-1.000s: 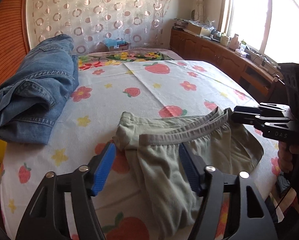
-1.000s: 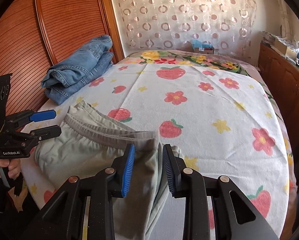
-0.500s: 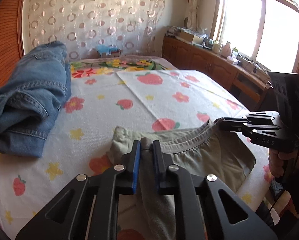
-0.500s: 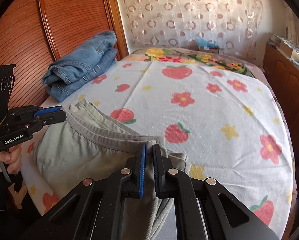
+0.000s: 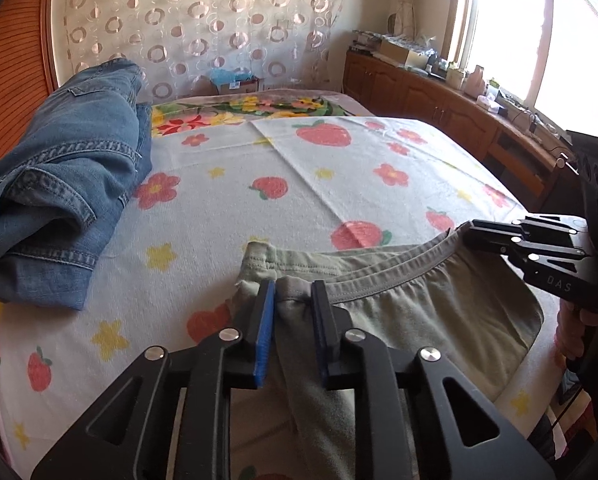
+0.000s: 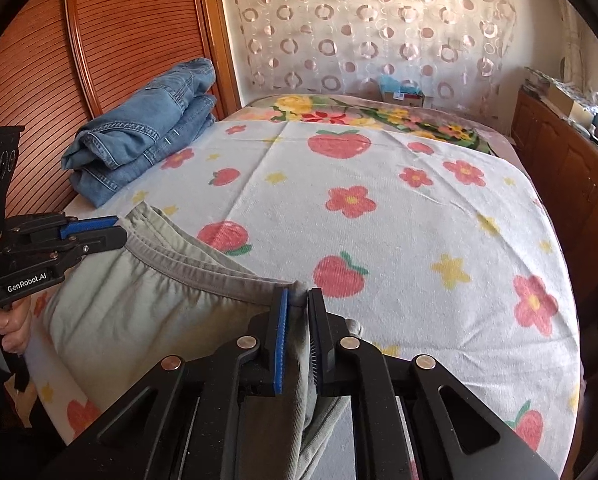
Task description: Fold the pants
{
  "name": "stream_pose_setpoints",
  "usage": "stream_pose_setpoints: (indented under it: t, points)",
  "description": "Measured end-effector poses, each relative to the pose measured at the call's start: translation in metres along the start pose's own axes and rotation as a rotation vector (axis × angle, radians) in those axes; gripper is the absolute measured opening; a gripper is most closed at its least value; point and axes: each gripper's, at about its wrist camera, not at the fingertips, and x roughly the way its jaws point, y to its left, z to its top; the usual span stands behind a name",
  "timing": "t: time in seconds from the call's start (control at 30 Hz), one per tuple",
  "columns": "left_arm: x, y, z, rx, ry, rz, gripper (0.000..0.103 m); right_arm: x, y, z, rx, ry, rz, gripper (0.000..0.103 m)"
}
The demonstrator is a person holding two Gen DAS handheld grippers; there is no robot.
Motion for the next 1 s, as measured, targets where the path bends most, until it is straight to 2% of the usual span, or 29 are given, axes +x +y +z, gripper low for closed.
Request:
stream_pose_setpoints:
  t: [0.03,0.1,0.17,0.2,0.27,0.57,1.0]
  points:
    - [0.000,0.001,0.000,0.000,0.002,0.007,0.029,-0.002,0.000,0.000,0.003,-0.002,-0.003,0.015]
    - [0.001,0.002,-0.001,0.000,0.007,0.024,0.042,-0.006,-0.001,-0.002,0.008,-0.005,-0.006,0.022]
    - [0.004,0.004,-0.003,-0.004,0.017,0.034,0.049,-0.010,-0.002,-0.004,0.012,-0.005,-0.012,0.031]
    - [0.005,0.005,-0.004,-0.006,0.023,0.033,0.049,-0.012,-0.002,-0.005,0.017,-0.005,-0.013,0.037]
    - [0.009,0.005,-0.006,-0.003,0.036,0.035,0.049,-0.017,-0.003,-0.009,0.021,-0.006,-0.011,0.040]
    - [0.013,0.007,-0.008,-0.010,0.053,0.033,0.052,-0.029,-0.009,-0.023,0.051,0.013,-0.018,0.049]
    - [0.016,0.009,-0.008,-0.021,0.067,0.010,0.055,-0.025,-0.018,-0.025,0.096,0.053,0.003,0.050]
